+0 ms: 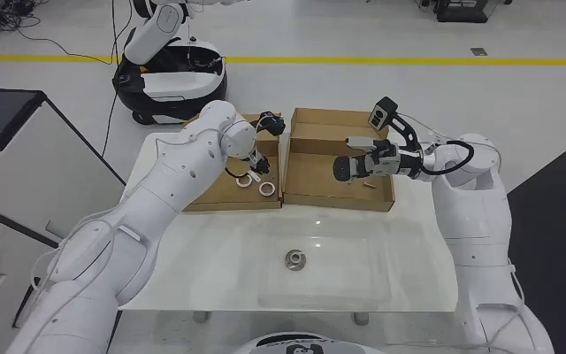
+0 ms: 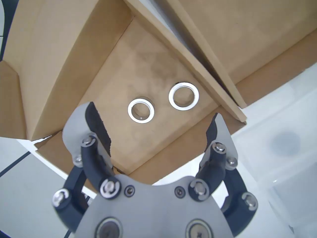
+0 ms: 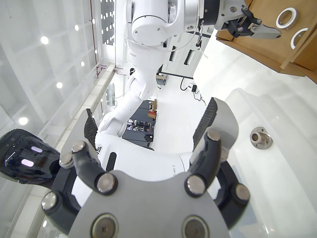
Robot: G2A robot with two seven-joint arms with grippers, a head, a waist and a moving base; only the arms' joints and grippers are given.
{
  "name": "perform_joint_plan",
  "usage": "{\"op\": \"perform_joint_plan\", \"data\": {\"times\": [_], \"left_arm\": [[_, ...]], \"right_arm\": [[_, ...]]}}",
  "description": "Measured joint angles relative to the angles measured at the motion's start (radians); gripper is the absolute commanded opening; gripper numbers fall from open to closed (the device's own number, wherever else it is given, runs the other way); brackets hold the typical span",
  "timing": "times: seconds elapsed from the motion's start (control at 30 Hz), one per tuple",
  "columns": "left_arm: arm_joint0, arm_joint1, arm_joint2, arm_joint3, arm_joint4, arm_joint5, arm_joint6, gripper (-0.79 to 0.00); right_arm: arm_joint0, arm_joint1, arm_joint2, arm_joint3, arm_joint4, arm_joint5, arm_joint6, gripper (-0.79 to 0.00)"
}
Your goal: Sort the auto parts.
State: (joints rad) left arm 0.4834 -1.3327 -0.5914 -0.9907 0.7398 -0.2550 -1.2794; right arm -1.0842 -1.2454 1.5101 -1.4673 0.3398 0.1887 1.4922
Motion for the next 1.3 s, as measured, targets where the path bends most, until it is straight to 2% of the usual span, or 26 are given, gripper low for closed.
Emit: {"op": "perform_joint_plan", "data": {"times": [0.4, 0.5, 0.6, 0.7, 0.8, 1.03, 1.3], "left_arm": [[0.001, 0.000, 0.001, 0.006, 0.005, 0.001, 0.006, 0.000], [0.009, 0.005, -0.013, -0.035, -0.009, -0.001, -0.028, 0.000], [0.022, 0.020, -0.044, -0.119, -0.068, 0.002, -0.132, 0.000], [0.046, 0.040, -0.075, -0.233, -0.097, 0.017, -0.237, 0.000], [0.077, 0.064, -0.078, -0.324, -0.094, 0.038, -0.259, 0.000], [0.100, 0.131, 0.005, -0.501, -0.216, 0.061, -0.256, 0.000], [0.072, 0.213, 0.114, -0.624, -0.367, 0.087, -0.256, 0.000]], "right_arm": [[0.000, 0.000, 0.000, 0.000, 0.000, 0.000, 0.000, 0.000], [0.000, 0.000, 0.000, 0.000, 0.000, 0.000, 0.000, 0.000], [0.000, 0.000, 0.000, 0.000, 0.000, 0.000, 0.000, 0.000], [0.000, 0.000, 0.000, 0.000, 0.000, 0.000, 0.000, 0.000], [0.000, 0.000, 0.000, 0.000, 0.000, 0.000, 0.000, 0.000], [0.000, 0.000, 0.000, 0.000, 0.000, 0.000, 0.000, 0.000], [0.000, 0.000, 0.000, 0.000, 0.000, 0.000, 0.000, 0.000]]}}
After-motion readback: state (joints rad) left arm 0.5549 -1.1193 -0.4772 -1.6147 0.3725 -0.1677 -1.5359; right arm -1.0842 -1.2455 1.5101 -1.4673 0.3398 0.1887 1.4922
